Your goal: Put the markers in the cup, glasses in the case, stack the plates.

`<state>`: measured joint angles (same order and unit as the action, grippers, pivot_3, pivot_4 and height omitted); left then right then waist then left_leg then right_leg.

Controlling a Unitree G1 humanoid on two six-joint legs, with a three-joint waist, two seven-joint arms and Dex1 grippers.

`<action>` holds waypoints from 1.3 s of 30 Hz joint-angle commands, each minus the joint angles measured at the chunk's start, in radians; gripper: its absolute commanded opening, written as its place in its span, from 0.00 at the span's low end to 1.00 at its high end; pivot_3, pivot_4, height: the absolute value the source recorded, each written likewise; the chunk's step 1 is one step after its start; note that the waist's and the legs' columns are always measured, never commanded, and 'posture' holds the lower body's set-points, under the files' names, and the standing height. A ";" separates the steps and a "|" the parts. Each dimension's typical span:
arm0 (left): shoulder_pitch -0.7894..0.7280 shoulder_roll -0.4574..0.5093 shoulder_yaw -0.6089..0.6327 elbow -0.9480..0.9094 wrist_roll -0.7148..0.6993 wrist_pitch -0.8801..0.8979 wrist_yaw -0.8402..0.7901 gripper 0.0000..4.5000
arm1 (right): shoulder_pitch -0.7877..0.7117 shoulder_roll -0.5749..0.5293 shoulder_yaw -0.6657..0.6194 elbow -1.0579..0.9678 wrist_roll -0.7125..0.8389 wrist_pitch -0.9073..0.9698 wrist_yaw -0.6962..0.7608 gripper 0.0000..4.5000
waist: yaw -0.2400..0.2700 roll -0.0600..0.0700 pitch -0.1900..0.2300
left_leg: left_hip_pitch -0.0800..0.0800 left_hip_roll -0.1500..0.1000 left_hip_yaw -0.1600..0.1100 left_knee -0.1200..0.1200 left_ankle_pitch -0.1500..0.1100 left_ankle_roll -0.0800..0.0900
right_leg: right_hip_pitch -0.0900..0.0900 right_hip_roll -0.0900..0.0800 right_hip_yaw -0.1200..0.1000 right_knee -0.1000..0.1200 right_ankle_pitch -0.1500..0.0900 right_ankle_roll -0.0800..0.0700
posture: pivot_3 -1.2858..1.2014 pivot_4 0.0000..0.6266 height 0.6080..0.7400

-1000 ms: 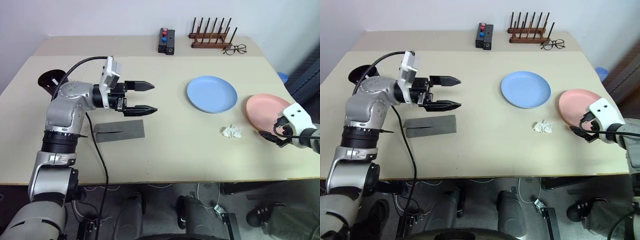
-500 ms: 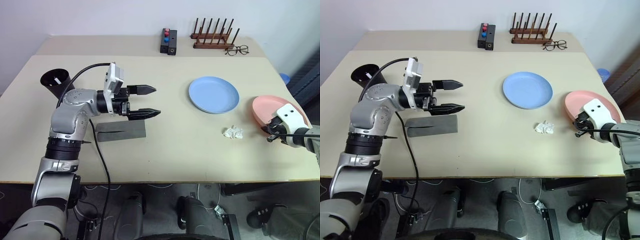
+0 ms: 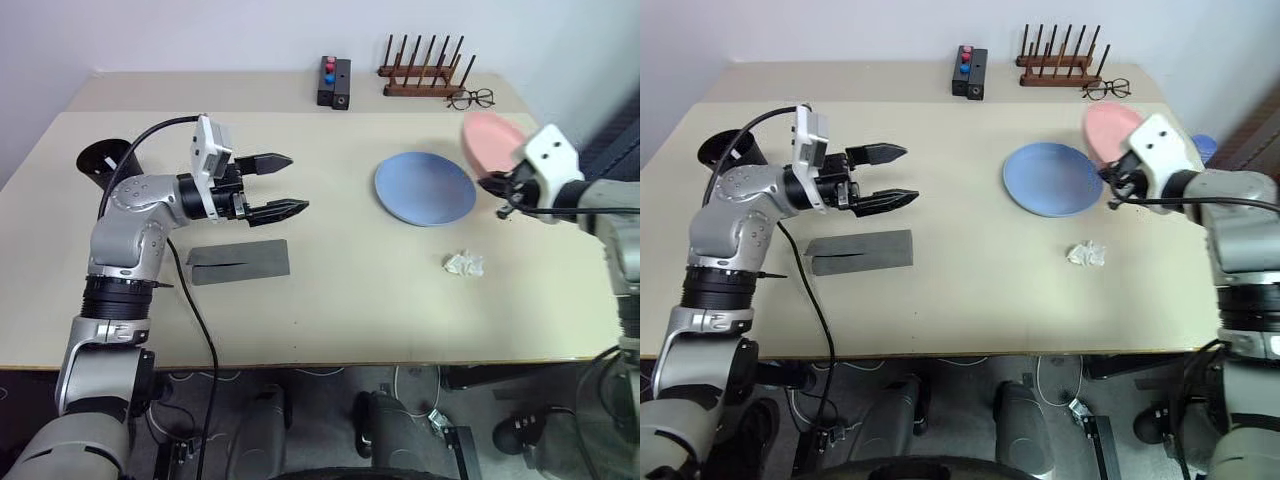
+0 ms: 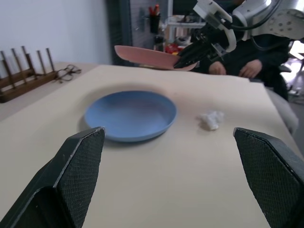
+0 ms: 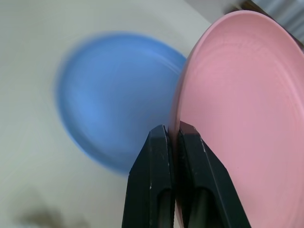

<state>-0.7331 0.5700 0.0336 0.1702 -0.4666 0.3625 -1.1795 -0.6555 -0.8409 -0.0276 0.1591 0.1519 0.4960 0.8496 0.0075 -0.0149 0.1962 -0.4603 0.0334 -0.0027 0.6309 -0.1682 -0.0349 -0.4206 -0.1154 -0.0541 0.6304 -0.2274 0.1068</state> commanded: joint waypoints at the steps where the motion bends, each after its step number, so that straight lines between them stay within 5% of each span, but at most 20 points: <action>1: 0.019 0.032 0.050 -0.049 -0.008 -0.002 0.032 1.00 | -0.050 0.053 0.023 -0.038 0.010 -0.016 -0.003 0.00 | -0.001 0.000 0.000 | 0.000 0.000 0.000 0.000 0.000 0.000 | 0.000 0.000 0.000 0.000 0.000 0.000 | 0.52 0.24 1.00; 10: 0.101 0.065 0.101 -0.154 -0.082 0.087 0.077 1.00 | 0.016 0.065 0.154 0.016 -0.082 -0.170 0.080 0.00 | 0.004 0.000 0.000 | -0.001 0.000 0.000 0.000 0.000 0.000 | 0.000 0.000 0.000 0.000 0.001 0.001 | 0.52 0.24 1.00; 13: 0.113 0.075 0.099 -0.172 -0.094 0.116 0.081 1.00 | -0.008 0.081 0.137 0.051 -0.078 -0.173 0.069 0.21 | 0.002 0.001 0.000 | -0.001 0.000 0.000 0.000 0.000 0.000 | 0.000 0.000 0.000 0.000 0.001 0.001 | 0.52 0.24 1.00; 20: 0.098 0.074 0.100 -0.166 -0.106 0.129 0.077 1.00 | -0.050 0.073 0.022 0.021 0.031 -0.110 0.088 0.97 | -0.002 0.001 0.000 | 0.000 0.000 0.000 -0.001 0.000 0.000 | -0.001 0.000 0.000 0.000 0.001 0.001 | 0.52 0.24 1.00; 29: 0.137 0.120 0.047 -0.240 -0.160 0.189 -0.042 1.00 | 0.231 -0.179 -0.108 -0.228 0.224 0.235 0.264 0.97 | 0.004 0.000 0.000 | 0.000 0.000 0.000 -0.002 0.000 0.000 | 0.000 0.000 0.000 -0.002 -0.001 -0.002 | 0.52 0.24 1.00; 39: 0.104 0.075 0.039 -0.210 -0.140 0.144 -0.011 1.00 | 0.294 -0.064 -0.026 -0.110 0.102 0.127 0.083 0.97 | -0.018 0.002 0.000 | 0.001 0.000 0.000 -0.001 0.000 0.000 | -0.001 0.000 0.000 -0.001 0.000 -0.003 | 0.52 0.24 1.00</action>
<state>-0.6055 0.6499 0.0527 -0.0334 -0.6126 0.5403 -1.2035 -0.3578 -0.9111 -0.0508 0.0147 0.2838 0.6649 0.9628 -0.0104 -0.0131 0.1961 -0.4599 0.0335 -0.0027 0.6299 -0.1684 -0.0352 -0.4215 -0.1156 -0.0538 0.6295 -0.2278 0.1039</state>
